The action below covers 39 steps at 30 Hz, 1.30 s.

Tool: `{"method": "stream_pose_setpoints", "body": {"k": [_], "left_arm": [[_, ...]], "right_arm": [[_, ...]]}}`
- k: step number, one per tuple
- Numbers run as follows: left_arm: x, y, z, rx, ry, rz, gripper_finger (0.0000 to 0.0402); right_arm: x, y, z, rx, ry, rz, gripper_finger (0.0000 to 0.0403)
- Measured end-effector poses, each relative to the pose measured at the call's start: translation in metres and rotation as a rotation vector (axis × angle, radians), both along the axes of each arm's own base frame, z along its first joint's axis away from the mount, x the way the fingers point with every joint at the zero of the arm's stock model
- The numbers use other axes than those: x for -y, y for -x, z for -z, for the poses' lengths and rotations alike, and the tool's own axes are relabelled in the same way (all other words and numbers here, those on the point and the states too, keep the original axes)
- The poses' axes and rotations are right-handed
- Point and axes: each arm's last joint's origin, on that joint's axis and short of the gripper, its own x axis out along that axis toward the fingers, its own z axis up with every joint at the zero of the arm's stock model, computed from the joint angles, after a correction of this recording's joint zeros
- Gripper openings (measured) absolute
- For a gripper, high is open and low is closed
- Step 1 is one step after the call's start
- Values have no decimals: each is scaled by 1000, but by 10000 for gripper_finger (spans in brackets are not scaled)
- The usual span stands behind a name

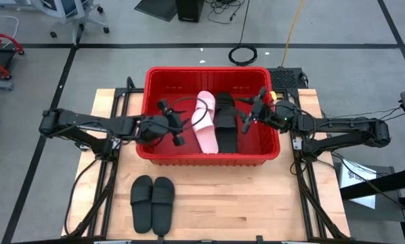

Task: Pick and place slides into bin
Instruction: Put the black slide into the red bin

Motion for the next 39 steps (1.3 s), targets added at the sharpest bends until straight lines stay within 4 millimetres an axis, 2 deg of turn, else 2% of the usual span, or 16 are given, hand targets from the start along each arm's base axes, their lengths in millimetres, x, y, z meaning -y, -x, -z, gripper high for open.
{"method": "stream_pose_setpoints", "body": {"k": [5, 11, 17, 29, 35, 39], "left_arm": [[25, 16, -13, 37, -25, 33, 143], [60, 33, -26, 110, -32, 116, 143], [99, 45, -24, 135, 18, 251, 143], [166, 86, -25, 167, 82, 527, 143], [191, 107, -23, 172, 146, 636, 143], [207, 113, -13, 153, 190, 668, 143]], "right_arm": [[-13, -3, -2, 60, -79, -133, 164], [-35, -6, -7, 130, -186, -375, 164], [-59, -5, -10, 156, -266, -556, 164], [-113, -4, -11, 187, -264, -791, 164], [-131, -13, -9, 271, -262, -856, 164], [-138, -20, -4, 303, -263, -877, 164]]}}
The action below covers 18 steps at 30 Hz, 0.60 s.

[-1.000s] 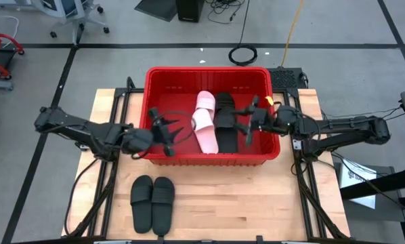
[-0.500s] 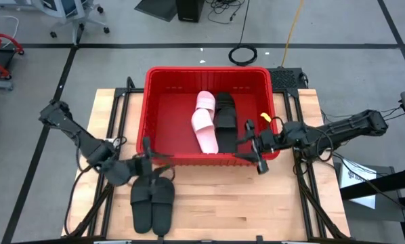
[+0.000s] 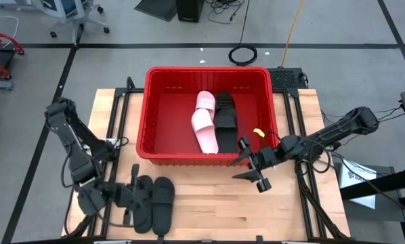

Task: Pick and place slides into bin
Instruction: Put the black slide into the red bin

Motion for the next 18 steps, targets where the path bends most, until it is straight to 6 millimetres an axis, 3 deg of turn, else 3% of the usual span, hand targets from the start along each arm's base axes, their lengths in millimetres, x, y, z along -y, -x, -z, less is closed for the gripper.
{"method": "stream_pose_setpoints", "body": {"k": [9, 18], "left_arm": [[35, 3, 34, -75, -84, 67, 143], [55, 0, 65, -145, -87, 54, 143]], "right_arm": [[-6, -10, 9, -9, -48, -18, 164], [-17, -7, 11, -31, -79, -70, 164]]}}
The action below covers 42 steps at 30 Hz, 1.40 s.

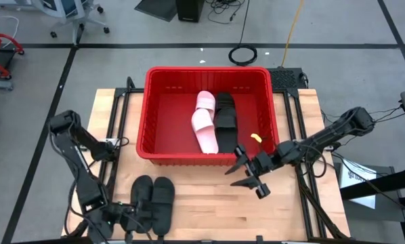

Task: Pick and place slides into bin
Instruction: Put the black slide into the red bin

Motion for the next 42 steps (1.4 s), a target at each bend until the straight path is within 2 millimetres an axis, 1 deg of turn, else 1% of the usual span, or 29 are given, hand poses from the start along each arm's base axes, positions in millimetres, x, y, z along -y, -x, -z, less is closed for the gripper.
{"method": "stream_pose_setpoints", "body": {"k": [4, 7, 11, 13, 20, 24, 33, 36, 38, 42], "left_arm": [[3, -2, 16, -58, 7, -37, 143], [2, 0, 25, -122, 52, -78, 143], [0, 3, 30, -223, 162, -131, 143], [-3, 5, 33, -264, 188, -171, 143], [-4, 10, 48, -423, 294, -268, 143], [-9, 14, 54, -491, 299, -359, 143], [-23, 23, 60, -685, 324, -546, 143], [-21, 21, 61, -750, 376, -538, 143], [-18, 18, 60, -804, 412, -499, 143], [-7, 13, 57, -816, 448, -330, 143]], "right_arm": [[-11, 5, 0, 4, 7, -43, 164], [-18, 9, 0, 7, 13, -55, 164], [-24, 12, 0, 5, 15, -3, 164], [-26, 13, 0, 13, 29, 2, 164], [-27, 13, 0, 16, 37, 4, 164], [-27, 13, 0, 17, 40, 5, 164], [-26, 13, 1, 20, 65, 18, 164], [-25, 12, 3, -5, 70, 67, 164], [-24, 11, 5, -30, 74, 108, 164], [-22, 10, 6, -48, 76, 143, 164]]}}
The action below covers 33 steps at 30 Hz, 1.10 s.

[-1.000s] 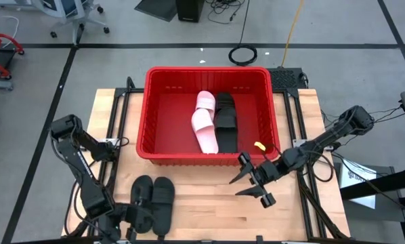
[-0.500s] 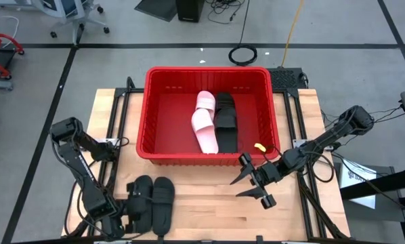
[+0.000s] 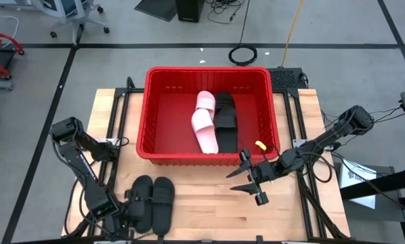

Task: Pick and place slides into bin
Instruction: Put the black slide into the red bin

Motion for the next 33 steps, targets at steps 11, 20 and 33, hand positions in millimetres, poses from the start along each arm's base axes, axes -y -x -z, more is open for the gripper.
{"method": "stream_pose_setpoints", "body": {"k": [11, 20, 33], "left_arm": [[43, -26, -47, 741, 162, 468, 143], [49, -31, -71, 1005, 217, 493, 143], [73, -58, -115, 911, 19, 459, 143]], "right_arm": [[0, 0, 0, -2, -7, -5, 164], [0, 0, 0, -2, -7, -5, 164], [0, 0, 0, -2, -8, -4, 164]]}}
